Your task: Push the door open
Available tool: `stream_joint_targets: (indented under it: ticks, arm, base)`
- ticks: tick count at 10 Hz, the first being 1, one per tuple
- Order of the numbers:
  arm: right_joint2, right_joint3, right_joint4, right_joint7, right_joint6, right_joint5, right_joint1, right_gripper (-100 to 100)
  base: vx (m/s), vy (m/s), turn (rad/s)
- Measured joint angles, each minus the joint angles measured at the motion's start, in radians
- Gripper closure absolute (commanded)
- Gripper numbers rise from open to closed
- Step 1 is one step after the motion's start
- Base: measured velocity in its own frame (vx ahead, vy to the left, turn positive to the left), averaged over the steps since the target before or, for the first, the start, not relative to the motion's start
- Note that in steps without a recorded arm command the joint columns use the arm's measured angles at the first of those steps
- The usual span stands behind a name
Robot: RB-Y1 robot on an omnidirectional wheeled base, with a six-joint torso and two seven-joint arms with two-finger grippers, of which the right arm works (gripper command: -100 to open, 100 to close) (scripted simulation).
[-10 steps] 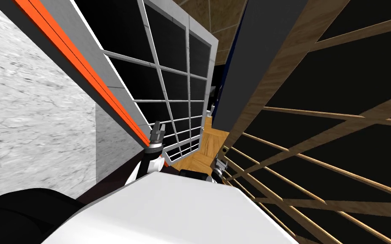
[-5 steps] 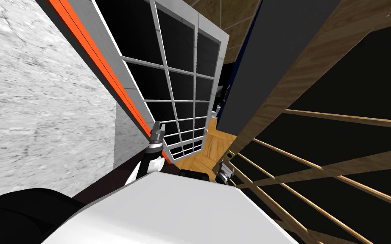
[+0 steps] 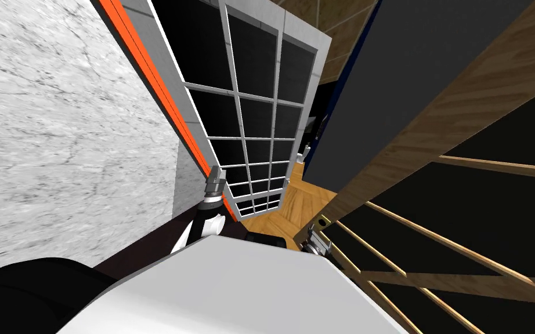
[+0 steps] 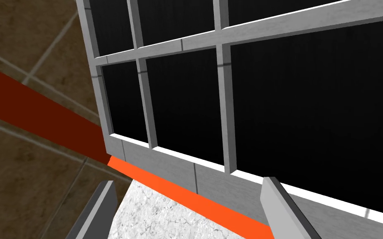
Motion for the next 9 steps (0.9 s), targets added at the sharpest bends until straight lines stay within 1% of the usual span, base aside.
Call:
stream_joint_targets:
  ticks: [1,2,4,5,6,7,8,9]
  arm:
    - [0.003,-0.019,-0.008,-0.002,-0.001,-0.001,0.012,-100]
    - [0.007,-0.036,0.028,-0.026,-0.017,0.003,0.008,-100]
    - [0.007,-0.057,-0.011,-0.025,-0.014,0.0,0.041,-100]
    - [0.006,-0.074,-0.009,-0.033,-0.015,0.0,0.05,-100]
    - [0.008,-0.092,-0.044,-0.026,-0.009,-0.004,0.075,-100]
    - [0.012,-0.117,-0.032,-0.04,-0.016,-0.002,0.086,-100]
    - [0.015,-0.139,-0.056,-0.043,-0.017,-0.004,0.109,-100]
    - [0.019,-0.155,-0.071,-0.045,-0.018,-0.004,0.129,-100]
  base:
    - [0.038,-0.026,0.201]
    - [0.026,-0.017,0.061]
    - [0.026,-0.011,0.164]
    - [0.037,-0.024,0.263]
    - [0.05,-0.031,0.346]
    - [0.05,-0.033,0.257]
    - [0.04,-0.027,0.172]
    - [0.05,-0.037,0.334]
